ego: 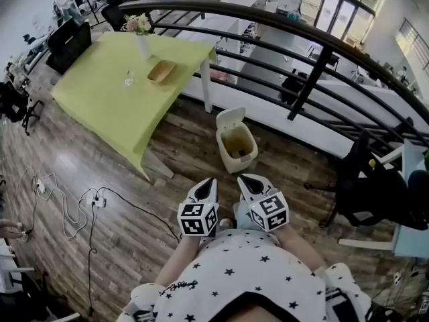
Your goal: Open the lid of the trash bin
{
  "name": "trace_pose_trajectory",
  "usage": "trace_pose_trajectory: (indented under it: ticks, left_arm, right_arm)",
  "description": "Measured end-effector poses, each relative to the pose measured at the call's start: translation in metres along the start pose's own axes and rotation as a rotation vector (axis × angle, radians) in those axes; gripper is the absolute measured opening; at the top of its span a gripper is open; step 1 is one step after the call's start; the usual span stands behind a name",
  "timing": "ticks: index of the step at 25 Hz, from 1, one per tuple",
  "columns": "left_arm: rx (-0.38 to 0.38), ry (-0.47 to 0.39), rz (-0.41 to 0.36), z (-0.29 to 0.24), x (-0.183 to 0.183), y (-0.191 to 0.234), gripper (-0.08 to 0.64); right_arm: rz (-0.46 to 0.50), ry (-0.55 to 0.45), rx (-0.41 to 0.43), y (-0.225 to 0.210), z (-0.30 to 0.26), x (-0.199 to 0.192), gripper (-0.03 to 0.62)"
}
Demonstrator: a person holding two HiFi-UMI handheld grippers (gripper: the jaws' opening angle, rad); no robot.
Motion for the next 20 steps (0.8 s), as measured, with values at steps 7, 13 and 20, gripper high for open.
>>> trace_pose_trajectory:
  ticks: [7,13,20]
  left_arm:
    - [-0.007,0.006,0.005,-0.0028,-0.0020,-0.0013,0.012]
    - [-0.008,0.013,0.005,-0.0065,0.0007,0.0015,0.012]
    - [-0.013,0.015,0.005,-0.0081,-0.0006,0.0051,0.012]
  right_arm:
    - [-0.011,-0.012,0.002,0.0007,0.0032,0.0006,-0.006]
    - [-0.030,-0.021,-0.006,-0.0042,0.0031,0.0025,-0.006]
    - [-0.045,-0.020,-0.002,-0.0040,0.0004,0.0007,-0.006]
Point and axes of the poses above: the fingertips, and each gripper's own axes: z backward along the fingers, y to its left, x out of its top, the point moved 6 cm from there along z, backward along the fingers, and after that the axes turned 12 degrees about y, right-handed, at the moved point
